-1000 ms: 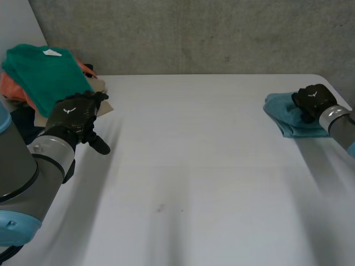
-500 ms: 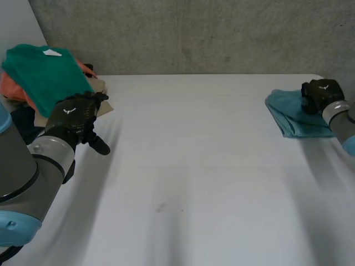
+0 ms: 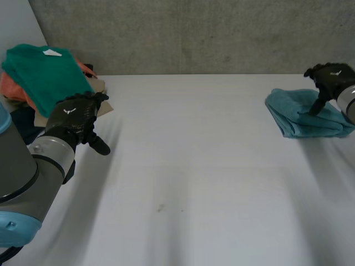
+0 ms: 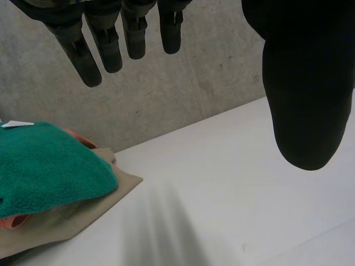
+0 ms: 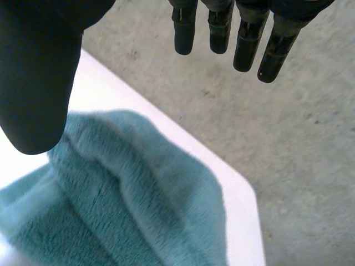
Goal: Fold the laundry.
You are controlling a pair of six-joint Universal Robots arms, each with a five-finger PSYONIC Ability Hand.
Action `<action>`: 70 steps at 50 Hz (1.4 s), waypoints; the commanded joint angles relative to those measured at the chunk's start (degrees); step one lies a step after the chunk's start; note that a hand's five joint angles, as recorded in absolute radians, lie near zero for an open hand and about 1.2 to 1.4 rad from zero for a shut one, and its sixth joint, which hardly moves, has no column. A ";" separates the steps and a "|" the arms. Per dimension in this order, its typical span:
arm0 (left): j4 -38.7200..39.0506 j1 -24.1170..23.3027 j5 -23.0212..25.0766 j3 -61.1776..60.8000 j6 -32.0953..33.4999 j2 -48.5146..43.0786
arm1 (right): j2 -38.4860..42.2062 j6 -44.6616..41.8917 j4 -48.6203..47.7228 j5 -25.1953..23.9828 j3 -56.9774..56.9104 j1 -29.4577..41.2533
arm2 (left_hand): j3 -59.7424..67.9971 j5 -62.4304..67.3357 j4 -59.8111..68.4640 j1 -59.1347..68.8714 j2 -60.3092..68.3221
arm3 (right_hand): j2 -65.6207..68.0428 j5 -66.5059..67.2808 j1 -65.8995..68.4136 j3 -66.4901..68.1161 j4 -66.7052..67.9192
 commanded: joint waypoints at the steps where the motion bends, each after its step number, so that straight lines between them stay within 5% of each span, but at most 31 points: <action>1: -0.03 0.00 -0.01 0.00 0.00 0.42 | -7.70 2.39 -0.20 -0.38 6.70 0.23 | -2.24 -2.87 -1.76 -1.27 -1.70 | -2.66 -3.93 -1.54 -2.15 -3.36; 18: -0.03 -0.09 0.08 -0.52 0.00 1.04 | -17.21 6.09 -0.47 -1.69 15.95 -0.03 | -2.24 -2.87 -1.76 -1.27 -1.70 | -2.66 -3.93 -1.54 -2.15 -3.36; 32: 0.06 -0.17 0.08 -0.61 0.00 0.95 | 0.00 -12.35 -3.54 -4.25 5.76 0.58 | -2.24 -2.87 -1.76 -1.27 -1.70 | 17.44 16.17 18.56 17.95 16.74; 44: 0.06 0.00 0.08 -0.53 0.00 0.86 | 8.89 -13.07 -7.75 -3.89 -0.32 0.58 | -2.20 -2.83 -1.72 -1.23 -1.65 | 29.37 28.10 30.49 29.88 28.67; 48: 0.06 0.00 0.08 -0.53 0.00 0.77 | 10.39 -13.25 -11.01 -3.37 -0.58 0.49 | -2.24 -2.87 -1.76 -1.27 -1.70 | 44.31 43.04 45.43 44.82 43.61; 50: 0.06 0.00 0.08 -0.53 0.00 0.77 | 10.39 -13.25 -11.97 -2.84 -0.50 0.58 | -2.24 -2.87 -1.76 -1.27 -1.70 | 66.56 65.29 67.68 67.07 65.86; 70: 0.06 0.00 0.08 -0.53 0.09 0.86 | -2.62 -12.89 -10.22 -3.98 14.44 -0.03 | -2.24 -2.87 -1.76 -1.27 -1.70 | 67.34 66.07 68.46 67.85 66.64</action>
